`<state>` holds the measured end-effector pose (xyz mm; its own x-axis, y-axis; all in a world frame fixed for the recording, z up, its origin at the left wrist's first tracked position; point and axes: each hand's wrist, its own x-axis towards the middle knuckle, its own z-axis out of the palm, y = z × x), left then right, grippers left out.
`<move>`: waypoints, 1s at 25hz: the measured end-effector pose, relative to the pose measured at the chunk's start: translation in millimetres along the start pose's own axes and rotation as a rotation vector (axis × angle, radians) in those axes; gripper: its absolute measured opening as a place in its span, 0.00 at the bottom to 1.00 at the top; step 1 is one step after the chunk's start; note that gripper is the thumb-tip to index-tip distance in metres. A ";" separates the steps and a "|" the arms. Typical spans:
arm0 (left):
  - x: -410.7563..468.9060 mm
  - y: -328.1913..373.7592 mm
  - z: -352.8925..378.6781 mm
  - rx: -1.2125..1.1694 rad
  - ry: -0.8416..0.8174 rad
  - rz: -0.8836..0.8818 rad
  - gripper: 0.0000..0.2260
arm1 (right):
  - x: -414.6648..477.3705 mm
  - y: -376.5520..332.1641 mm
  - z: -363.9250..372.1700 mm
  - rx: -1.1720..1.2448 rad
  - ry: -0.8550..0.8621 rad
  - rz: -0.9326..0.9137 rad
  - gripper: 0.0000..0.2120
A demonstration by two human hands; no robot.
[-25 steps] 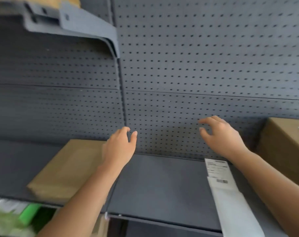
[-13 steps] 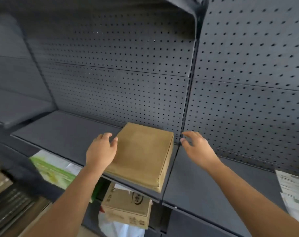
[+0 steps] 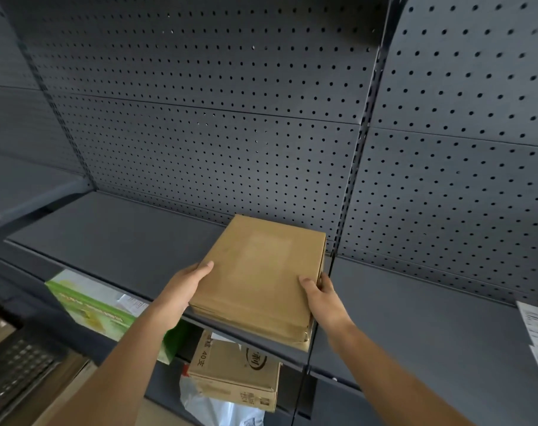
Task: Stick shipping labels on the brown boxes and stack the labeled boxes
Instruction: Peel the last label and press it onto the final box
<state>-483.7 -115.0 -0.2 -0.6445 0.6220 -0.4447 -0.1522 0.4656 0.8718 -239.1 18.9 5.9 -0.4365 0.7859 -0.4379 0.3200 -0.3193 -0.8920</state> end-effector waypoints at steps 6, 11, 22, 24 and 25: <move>-36.5 11.9 48.1 0.053 -0.021 0.126 0.13 | -12.2 -3.1 -49.2 0.043 0.061 -0.035 0.21; -70.8 32.5 121.8 0.062 -0.065 0.231 0.15 | -47.2 -3.6 -137.9 0.108 0.187 -0.057 0.21; -123.0 40.3 279.0 0.178 -0.253 0.311 0.15 | -97.8 47.9 -287.8 0.183 0.472 -0.038 0.15; -126.6 35.4 291.1 0.223 -0.240 0.313 0.15 | -101.9 53.2 -296.9 0.195 0.466 -0.045 0.12; -127.0 32.2 296.3 0.245 -0.228 0.310 0.16 | -101.9 56.2 -300.9 0.200 0.466 -0.045 0.10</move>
<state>-184.7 7.6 23.5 -0.4461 0.8654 -0.2281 0.2218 0.3538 0.9087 76.4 80.2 34.1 -0.0101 0.9395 -0.3425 0.1228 -0.3388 -0.9328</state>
